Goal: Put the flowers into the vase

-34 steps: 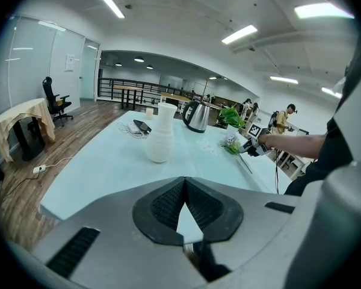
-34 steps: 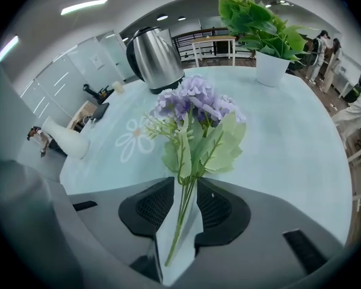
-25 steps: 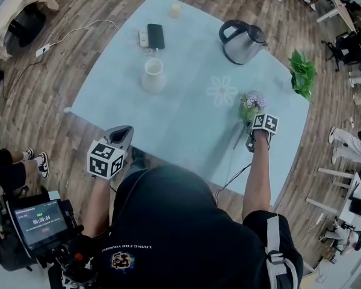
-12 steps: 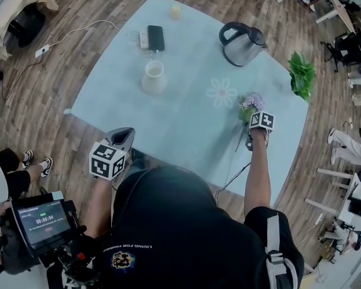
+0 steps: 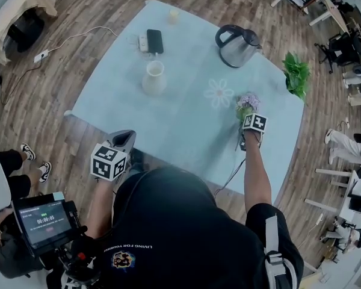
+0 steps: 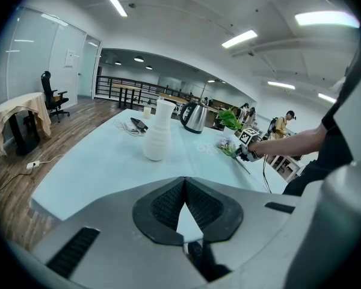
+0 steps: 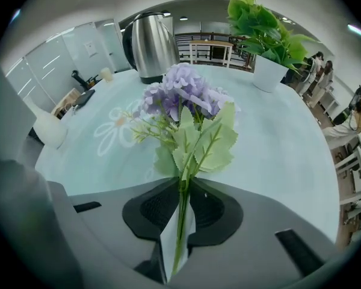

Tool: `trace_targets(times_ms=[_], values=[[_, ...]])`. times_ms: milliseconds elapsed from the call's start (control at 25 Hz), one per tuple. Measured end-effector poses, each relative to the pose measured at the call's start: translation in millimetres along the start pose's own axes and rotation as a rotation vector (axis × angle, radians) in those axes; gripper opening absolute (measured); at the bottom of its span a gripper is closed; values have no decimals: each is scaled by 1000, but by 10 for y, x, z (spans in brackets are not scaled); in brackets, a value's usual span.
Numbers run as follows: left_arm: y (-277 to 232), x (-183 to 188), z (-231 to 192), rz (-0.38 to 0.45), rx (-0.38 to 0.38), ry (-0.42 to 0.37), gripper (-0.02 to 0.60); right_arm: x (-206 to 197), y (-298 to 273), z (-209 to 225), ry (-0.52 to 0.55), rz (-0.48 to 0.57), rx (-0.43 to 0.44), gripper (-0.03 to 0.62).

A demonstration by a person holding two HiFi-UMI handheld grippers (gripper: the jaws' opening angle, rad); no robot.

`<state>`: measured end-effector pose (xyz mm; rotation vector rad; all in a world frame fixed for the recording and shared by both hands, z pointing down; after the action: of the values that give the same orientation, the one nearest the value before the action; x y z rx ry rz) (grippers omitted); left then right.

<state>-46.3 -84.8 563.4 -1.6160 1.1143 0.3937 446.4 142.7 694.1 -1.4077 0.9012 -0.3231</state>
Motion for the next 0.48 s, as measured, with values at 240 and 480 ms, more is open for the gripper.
trace_targets(times_ms=[240,480], values=[[142,-81,105,8,0,-19,8,188,393,-40,-291,233,235,48],[211,-230,31,-3,9,2,8,456,1899,-255,-305,1102,266,48]])
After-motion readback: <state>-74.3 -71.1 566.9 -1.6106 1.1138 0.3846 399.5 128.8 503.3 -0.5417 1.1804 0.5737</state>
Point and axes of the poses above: the fingertips, and each gripper's own axes: y backward along the fingers, z to its right, x out of its top, the point moved 4 cm from there along y, backward along the fingers, and after that the axes turned 6 degrees about -x, right-handed, at the moved point
